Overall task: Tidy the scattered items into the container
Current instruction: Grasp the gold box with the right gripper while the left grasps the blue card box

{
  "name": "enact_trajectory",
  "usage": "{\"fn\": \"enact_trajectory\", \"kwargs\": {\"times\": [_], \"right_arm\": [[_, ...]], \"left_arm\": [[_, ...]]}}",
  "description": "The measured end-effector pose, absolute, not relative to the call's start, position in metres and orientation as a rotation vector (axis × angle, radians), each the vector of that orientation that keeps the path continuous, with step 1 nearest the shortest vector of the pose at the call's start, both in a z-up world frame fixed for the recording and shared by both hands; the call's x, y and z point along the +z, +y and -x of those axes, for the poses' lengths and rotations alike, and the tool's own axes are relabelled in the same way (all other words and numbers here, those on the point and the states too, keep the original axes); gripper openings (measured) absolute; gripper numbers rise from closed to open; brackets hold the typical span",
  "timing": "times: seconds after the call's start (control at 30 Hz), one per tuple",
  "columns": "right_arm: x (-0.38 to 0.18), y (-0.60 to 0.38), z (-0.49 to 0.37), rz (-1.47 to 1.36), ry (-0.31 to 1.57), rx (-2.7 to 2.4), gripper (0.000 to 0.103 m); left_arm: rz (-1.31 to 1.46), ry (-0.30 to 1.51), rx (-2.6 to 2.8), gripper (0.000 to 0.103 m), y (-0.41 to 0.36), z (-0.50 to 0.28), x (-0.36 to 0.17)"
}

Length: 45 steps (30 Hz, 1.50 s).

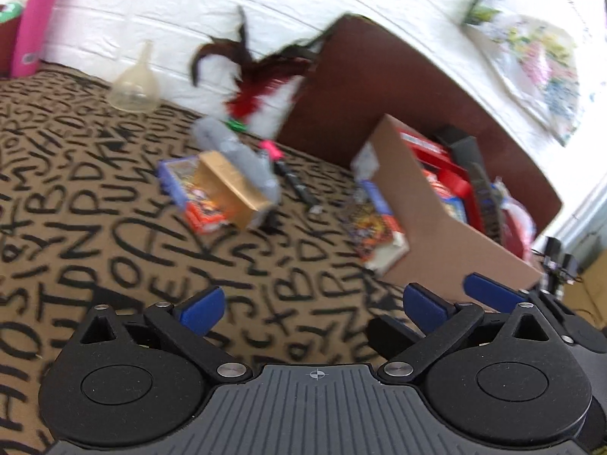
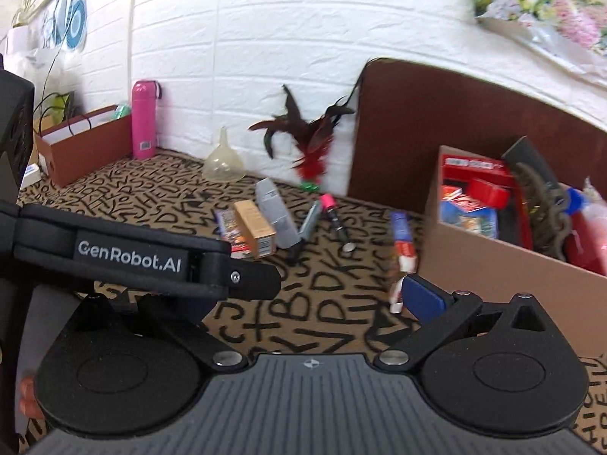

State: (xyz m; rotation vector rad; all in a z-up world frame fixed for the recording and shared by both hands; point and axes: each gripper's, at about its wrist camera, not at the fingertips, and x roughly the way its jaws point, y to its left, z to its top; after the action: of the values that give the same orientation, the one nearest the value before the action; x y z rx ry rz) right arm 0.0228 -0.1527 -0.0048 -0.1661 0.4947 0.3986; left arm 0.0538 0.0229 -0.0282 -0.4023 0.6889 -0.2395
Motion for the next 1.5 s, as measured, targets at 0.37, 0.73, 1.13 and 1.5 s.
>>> {"fn": "enact_trajectory", "kwargs": {"times": [0.37,0.73,1.13,1.5], "right_arm": [[-0.028,-0.125,-0.057,0.158,0.572,0.426,0.101],[-0.066,-0.065,-0.106,0.137,0.703,0.583,0.071],[-0.081,-0.046,-0.156,0.101,0.699,0.566,0.072],[-0.076,-0.068,-0.123,0.086,0.737,0.586,0.073]], "left_arm": [[0.442,0.693,-0.163,0.101,0.073,-0.096,-0.050],[0.431,0.670,-0.144,0.097,0.123,-0.179,-0.050],[0.380,0.720,-0.295,0.082,0.109,-0.229,-0.072],[0.343,0.801,-0.355,0.081,0.087,-0.155,-0.071]]}}
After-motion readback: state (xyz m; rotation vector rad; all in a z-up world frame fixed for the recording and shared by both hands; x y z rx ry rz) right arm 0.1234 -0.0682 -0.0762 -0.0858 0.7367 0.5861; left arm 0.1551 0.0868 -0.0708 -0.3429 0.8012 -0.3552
